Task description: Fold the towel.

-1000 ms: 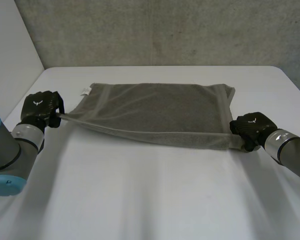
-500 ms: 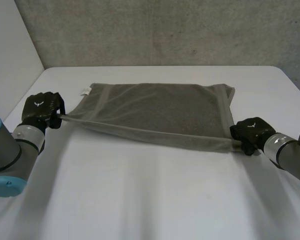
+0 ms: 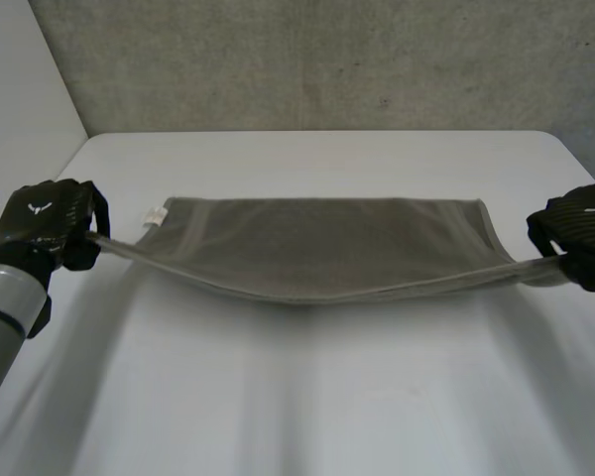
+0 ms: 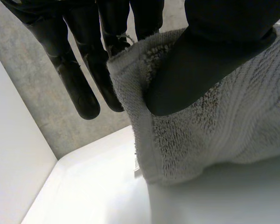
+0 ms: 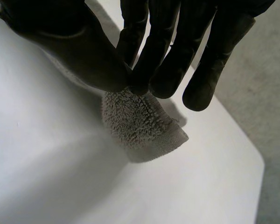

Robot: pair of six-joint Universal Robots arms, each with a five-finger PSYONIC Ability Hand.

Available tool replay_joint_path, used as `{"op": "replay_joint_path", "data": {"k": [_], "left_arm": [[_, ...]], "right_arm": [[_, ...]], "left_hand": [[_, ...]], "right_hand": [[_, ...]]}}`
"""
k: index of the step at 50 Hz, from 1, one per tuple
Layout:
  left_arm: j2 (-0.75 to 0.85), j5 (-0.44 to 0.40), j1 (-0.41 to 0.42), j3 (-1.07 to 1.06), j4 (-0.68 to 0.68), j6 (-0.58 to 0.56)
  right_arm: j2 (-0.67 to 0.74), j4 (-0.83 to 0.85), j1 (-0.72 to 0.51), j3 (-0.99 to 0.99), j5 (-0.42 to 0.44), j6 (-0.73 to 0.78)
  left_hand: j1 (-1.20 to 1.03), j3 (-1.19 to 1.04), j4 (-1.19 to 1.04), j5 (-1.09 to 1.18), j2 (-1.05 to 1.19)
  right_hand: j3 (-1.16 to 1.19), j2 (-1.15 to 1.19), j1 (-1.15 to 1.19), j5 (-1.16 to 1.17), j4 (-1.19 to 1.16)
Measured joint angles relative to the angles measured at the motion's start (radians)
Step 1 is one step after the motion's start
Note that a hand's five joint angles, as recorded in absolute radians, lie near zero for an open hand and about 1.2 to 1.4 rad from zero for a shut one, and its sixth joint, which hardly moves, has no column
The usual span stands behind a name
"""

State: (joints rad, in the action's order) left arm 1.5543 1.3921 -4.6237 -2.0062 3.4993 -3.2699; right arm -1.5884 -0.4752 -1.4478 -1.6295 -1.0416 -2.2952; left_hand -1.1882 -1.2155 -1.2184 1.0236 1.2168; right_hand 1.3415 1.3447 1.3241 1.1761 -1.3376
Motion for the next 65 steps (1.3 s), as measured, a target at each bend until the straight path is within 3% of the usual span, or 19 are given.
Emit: {"op": "replay_joint_path", "data": {"k": [6, 11, 23, 36, 41, 43, 46, 47, 49, 55, 65], "left_arm": [[-0.098, -0.022, -0.009, -0.029, -0.056, 0.001], [-0.079, -0.022, -0.008, -0.02, -0.051, 0.002], [0.296, 0.003, 0.028, 0.205, 0.028, 0.008], [0.748, 0.188, 0.153, 0.71, 0.058, 0.014], [0.856, 0.223, 0.171, 0.849, 0.077, 0.01], [0.887, 0.229, 0.174, 0.882, 0.087, 0.008], [0.92, 0.231, 0.182, 0.911, 0.098, 0.004], [0.927, 0.231, 0.185, 0.914, 0.1, 0.003], [0.933, 0.231, 0.19, 0.915, 0.103, 0.002], [0.919, 0.227, 0.201, 0.885, 0.103, 0.003], [0.67, 0.218, 0.203, 0.665, 0.097, 0.007]], "right_arm": [[-0.069, -0.055, 0.029, 0.028, 0.044, 0.054], [0.004, -0.039, 0.021, 0.062, 0.043, 0.056], [0.423, 0.117, -0.131, 0.309, -0.102, 0.0], [0.701, 0.677, -0.259, 0.463, -0.184, -0.091], [0.797, 0.762, -0.285, 0.534, -0.226, -0.087], [0.829, 0.768, -0.29, 0.563, -0.237, -0.085], [0.866, 0.766, -0.295, 0.596, -0.252, -0.085], [0.875, 0.765, -0.295, 0.604, -0.259, -0.085], [0.882, 0.762, -0.296, 0.611, -0.271, -0.086], [0.867, 0.753, -0.299, 0.592, -0.317, -0.092], [0.597, 0.661, -0.295, 0.389, -0.341, -0.187]], "left_hand": [[0.0, 0.0, 0.0, 0.0, 0.0], [0.0, 0.0, 0.0, 0.0, 0.0], [0.0, 0.0, 0.0, 0.0, 0.0], [0.0, 0.0, 0.0, 0.0, 0.0], [0.0, 0.002, 0.002, 0.0, -0.002], [0.11, 0.149, 0.153, -0.119, -0.151], [0.603, 0.657, 0.67, -0.651, -0.669], [0.792, 0.852, 0.866, -0.838, -0.869], [0.97, 0.996, 0.996, -0.964, -0.995], [1.006, 1.037, 1.04, -0.99, -1.04], [1.014, 1.046, 1.049, -0.994, -1.047]], "right_hand": [[0.002, 0.0, 0.0, 0.0, 0.0], [0.002, 0.0, 0.001, 0.0, 0.0], [0.002, 0.0, 0.002, 0.0, 0.0], [0.002, 0.0, 0.002, 0.0, 0.0], [0.0, -0.002, 0.0, 0.0, 0.0], [-0.274, -0.284, -0.261, -0.289, 0.271], [-0.812, -0.83, -0.804, -0.862, 0.803], [-0.965, -0.982, -0.965, -1.016, 0.955], [-1.073, -1.083, -1.053, -1.112, 1.06], [-1.1, -1.098, -1.09, -1.117, 1.078], [-1.1, -1.098, -1.091, -1.117, 1.078]]}}
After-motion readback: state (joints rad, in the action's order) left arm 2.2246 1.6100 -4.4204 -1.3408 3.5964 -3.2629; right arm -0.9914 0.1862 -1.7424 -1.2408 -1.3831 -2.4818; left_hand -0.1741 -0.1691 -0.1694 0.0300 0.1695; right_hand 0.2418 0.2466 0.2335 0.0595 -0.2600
